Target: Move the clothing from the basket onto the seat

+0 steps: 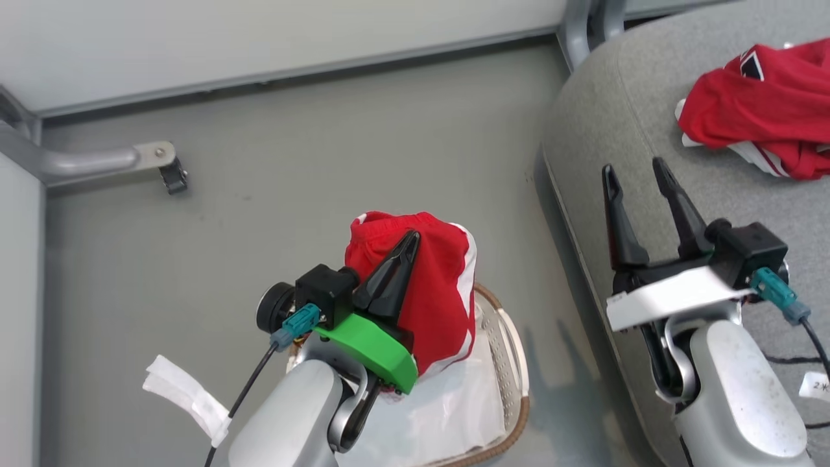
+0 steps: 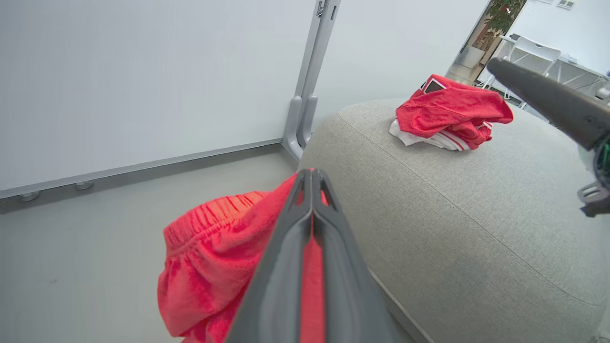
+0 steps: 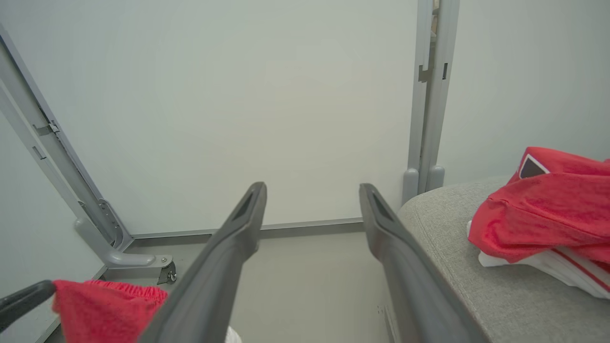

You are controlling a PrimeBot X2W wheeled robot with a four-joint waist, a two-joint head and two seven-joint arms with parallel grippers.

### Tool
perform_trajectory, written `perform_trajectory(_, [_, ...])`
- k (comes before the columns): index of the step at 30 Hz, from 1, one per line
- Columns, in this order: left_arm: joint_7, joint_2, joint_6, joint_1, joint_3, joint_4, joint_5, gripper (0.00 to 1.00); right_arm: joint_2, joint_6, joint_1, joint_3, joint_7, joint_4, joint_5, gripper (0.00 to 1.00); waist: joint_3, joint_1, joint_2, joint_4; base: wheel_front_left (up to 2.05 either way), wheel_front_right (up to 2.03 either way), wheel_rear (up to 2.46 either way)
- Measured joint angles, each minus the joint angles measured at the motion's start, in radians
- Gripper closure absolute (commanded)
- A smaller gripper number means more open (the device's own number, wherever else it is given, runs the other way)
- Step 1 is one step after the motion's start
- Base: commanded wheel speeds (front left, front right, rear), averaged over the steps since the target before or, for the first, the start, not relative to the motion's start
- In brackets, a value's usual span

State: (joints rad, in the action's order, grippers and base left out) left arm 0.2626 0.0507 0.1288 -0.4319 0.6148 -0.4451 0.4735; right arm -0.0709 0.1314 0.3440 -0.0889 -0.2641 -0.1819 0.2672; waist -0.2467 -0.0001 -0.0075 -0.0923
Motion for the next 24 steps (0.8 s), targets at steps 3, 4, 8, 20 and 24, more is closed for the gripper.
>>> perform_trajectory(3, [0.0,0.0,0.0,0.01,-0.022,0.048,-0.01,1.0,0.002,0.0,-0.035,0.003,0.0,-0.008,0.0,0.0,0.045,0.0,0.0,0.015,0.0,0.0,0.0])
perform_trajectory(4, [0.0,0.0,0.0,0.01,-0.028,0.063,-0.015,1.0,0.002,0.0,-0.045,0.003,0.0,-0.009,0.0,0.0,0.06,0.0,0.0,0.02,0.0,0.0,0.0])
perform_trajectory(8, [0.0,-0.001,0.0,0.004,-0.052,0.114,-0.031,1.0,0.006,0.0,-0.079,0.001,0.0,-0.018,0.0,0.0,0.113,0.0,0.0,0.038,0.0,0.0,0.0])
perform_trajectory(20, [0.001,-0.001,0.0,-0.046,-0.103,0.213,-0.055,1.0,0.014,0.0,-0.151,-0.034,0.0,-0.033,-0.003,0.0,0.206,0.0,0.0,0.074,0.0,0.0,0.0])
perform_trajectory(24, [0.001,-0.001,0.0,-0.044,-0.096,0.221,-0.049,1.0,0.001,0.0,-0.147,-0.117,0.0,-0.003,-0.002,0.0,0.214,0.0,0.0,0.08,0.0,0.0,0.0])
